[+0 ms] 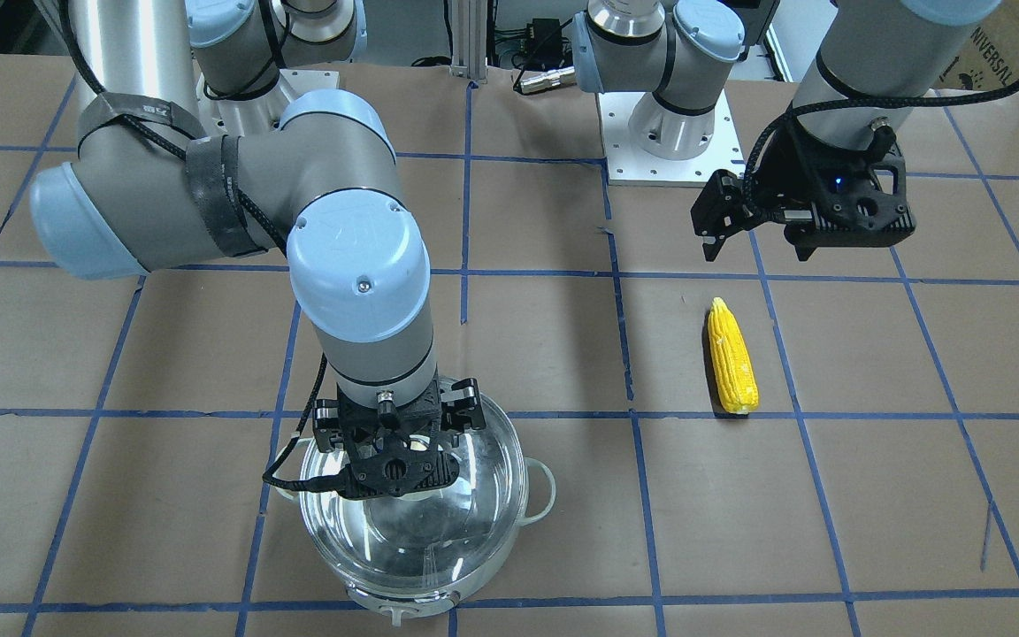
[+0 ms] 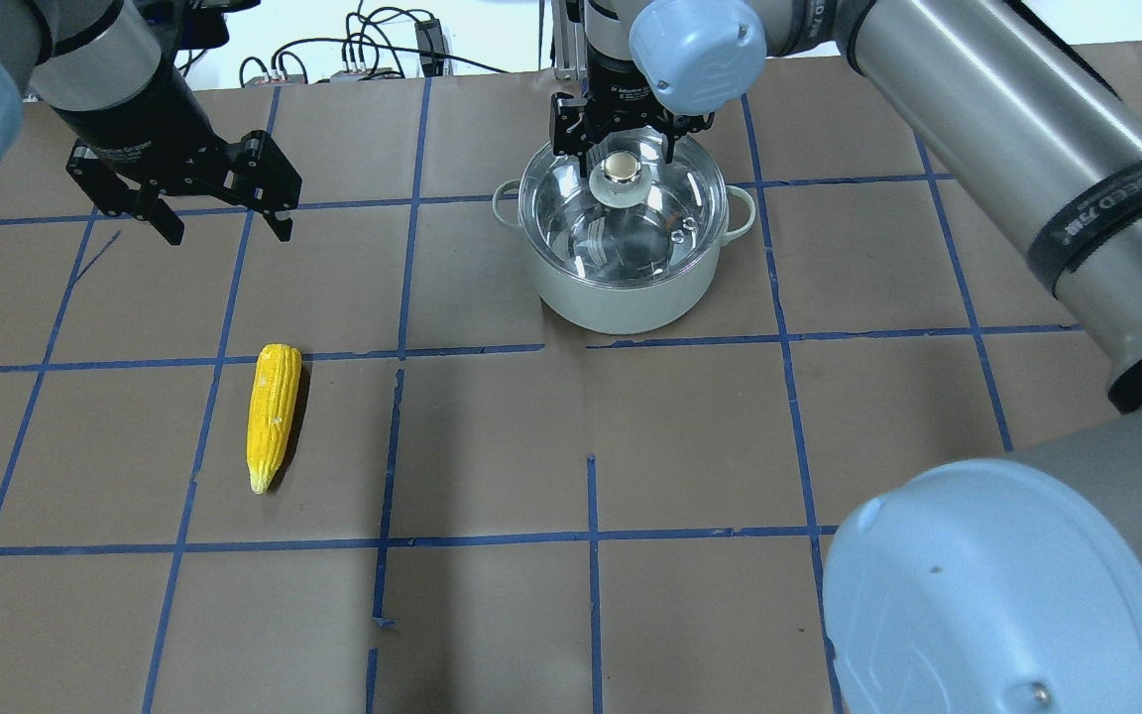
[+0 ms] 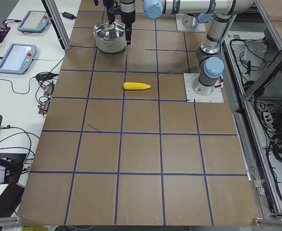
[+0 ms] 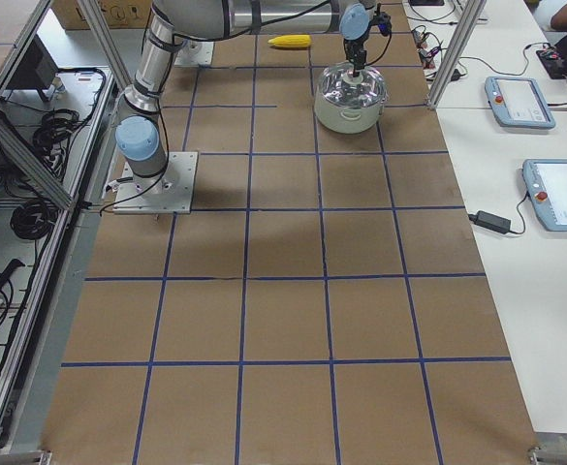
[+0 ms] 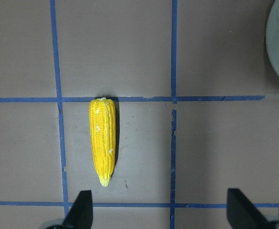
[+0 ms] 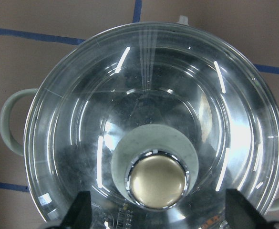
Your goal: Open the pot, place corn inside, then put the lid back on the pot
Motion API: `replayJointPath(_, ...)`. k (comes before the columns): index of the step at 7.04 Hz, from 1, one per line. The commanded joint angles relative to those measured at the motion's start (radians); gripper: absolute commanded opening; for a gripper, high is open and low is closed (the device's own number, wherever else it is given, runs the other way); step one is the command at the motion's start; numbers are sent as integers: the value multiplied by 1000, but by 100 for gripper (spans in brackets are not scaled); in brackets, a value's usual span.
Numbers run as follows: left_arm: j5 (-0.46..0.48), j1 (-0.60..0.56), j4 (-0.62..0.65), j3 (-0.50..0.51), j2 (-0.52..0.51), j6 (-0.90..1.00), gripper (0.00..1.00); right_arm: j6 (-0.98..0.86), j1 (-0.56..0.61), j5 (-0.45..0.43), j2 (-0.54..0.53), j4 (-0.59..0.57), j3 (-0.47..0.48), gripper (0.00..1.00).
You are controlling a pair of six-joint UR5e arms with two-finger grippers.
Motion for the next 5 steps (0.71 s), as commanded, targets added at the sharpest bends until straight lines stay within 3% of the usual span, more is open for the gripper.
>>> replayJointPath(1,0,0,0,-1,0,0,100,4,12,0,19,-2,0,94)
replayJointPath(5,-2,0,0,-4,5,0,100,-12,15,-1,2,3,40,86)
